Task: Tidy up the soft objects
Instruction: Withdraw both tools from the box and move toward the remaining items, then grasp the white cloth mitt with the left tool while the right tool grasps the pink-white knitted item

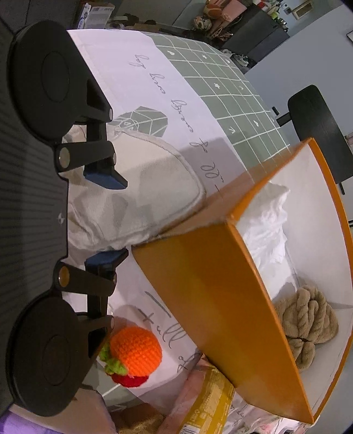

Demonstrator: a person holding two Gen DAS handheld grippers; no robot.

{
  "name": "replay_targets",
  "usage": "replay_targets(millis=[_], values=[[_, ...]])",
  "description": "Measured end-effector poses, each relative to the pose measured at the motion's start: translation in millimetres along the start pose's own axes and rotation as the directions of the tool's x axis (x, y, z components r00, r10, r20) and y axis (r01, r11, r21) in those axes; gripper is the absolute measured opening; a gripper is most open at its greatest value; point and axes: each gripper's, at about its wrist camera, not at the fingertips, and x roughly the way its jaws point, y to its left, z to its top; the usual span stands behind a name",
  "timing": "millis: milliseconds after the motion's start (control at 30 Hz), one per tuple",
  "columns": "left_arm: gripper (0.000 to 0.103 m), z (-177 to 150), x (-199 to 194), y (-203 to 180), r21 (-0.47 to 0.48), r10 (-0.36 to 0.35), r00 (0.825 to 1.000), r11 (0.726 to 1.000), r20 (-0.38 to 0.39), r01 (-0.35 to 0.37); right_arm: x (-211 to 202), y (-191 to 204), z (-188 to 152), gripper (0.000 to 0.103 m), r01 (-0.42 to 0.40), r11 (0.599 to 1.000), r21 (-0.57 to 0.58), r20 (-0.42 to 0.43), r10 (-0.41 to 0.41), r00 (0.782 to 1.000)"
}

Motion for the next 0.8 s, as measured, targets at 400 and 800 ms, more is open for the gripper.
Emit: replay_targets(millis=[400, 800], values=[[0.045, 0, 3, 13, -0.060, -0.022, 1.000, 0.998, 0.003, 0.023, 33, -15, 0, 0.077, 0.005, 0.992, 0.124, -0.064, 0.003, 0.998], [0.007, -10, -20, 39, -0.138, 0.031, 0.997, 0.990, 0.067, -0.021, 14, -19, 1, 0.057, -0.008, 0.994, 0.110, -0.026, 0.011, 1.000]])
